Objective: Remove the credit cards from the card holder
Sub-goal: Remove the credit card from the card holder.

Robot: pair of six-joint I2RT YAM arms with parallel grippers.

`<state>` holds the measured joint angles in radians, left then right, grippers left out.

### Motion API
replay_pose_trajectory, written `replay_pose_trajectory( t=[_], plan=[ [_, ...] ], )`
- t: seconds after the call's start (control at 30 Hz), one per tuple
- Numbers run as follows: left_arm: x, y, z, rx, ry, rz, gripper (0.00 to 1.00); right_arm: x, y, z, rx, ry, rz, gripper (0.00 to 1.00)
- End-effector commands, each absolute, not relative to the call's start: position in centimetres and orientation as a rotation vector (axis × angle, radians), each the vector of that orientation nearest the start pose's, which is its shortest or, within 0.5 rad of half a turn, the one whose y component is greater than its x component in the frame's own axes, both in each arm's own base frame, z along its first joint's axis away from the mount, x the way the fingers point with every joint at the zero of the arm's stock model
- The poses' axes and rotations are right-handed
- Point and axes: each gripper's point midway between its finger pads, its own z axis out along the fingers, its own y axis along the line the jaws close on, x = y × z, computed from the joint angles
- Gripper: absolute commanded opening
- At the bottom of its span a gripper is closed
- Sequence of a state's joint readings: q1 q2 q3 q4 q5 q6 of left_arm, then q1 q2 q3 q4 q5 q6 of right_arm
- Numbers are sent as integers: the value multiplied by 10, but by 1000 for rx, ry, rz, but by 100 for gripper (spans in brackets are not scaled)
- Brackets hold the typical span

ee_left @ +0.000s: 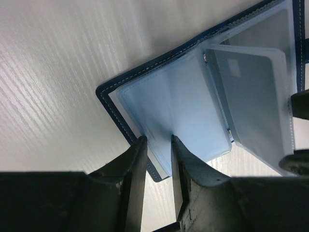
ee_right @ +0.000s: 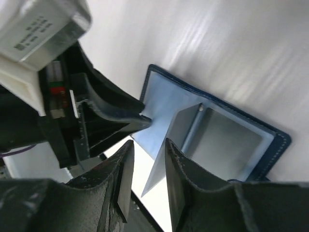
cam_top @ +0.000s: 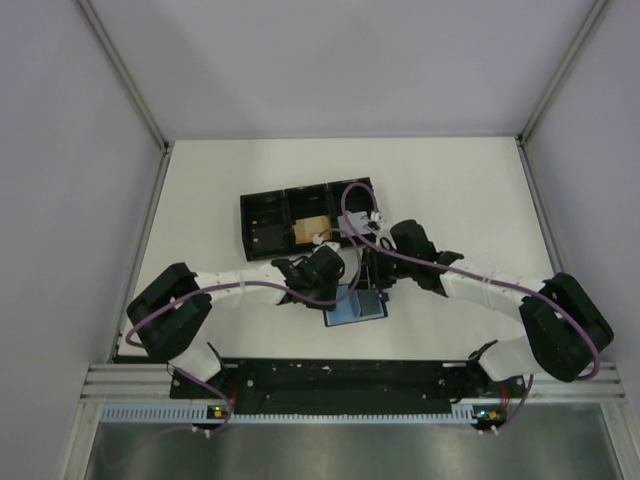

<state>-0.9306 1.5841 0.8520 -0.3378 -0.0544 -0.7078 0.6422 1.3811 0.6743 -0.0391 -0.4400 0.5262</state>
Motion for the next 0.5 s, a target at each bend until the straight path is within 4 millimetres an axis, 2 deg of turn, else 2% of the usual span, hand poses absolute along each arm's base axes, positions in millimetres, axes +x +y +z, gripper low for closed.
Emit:
replay_pose_trajectory(
  t=[0.0,0.23,0.37,0.47],
  plan=[
    [177,-269,24,225,2717,-439,32,201,308,102,-458,2367,1243,34],
    [184,-243,54,43,2574,-453,33,198,328,78,-463,2414,1285,37],
    [184,-232,67,-34,2508,-492,34,192,338,75,-501,2423,1315,37],
    [184,-236,77,-37,2468,-562,34,192,343,77,-515,2417,1315,37]
  ],
)
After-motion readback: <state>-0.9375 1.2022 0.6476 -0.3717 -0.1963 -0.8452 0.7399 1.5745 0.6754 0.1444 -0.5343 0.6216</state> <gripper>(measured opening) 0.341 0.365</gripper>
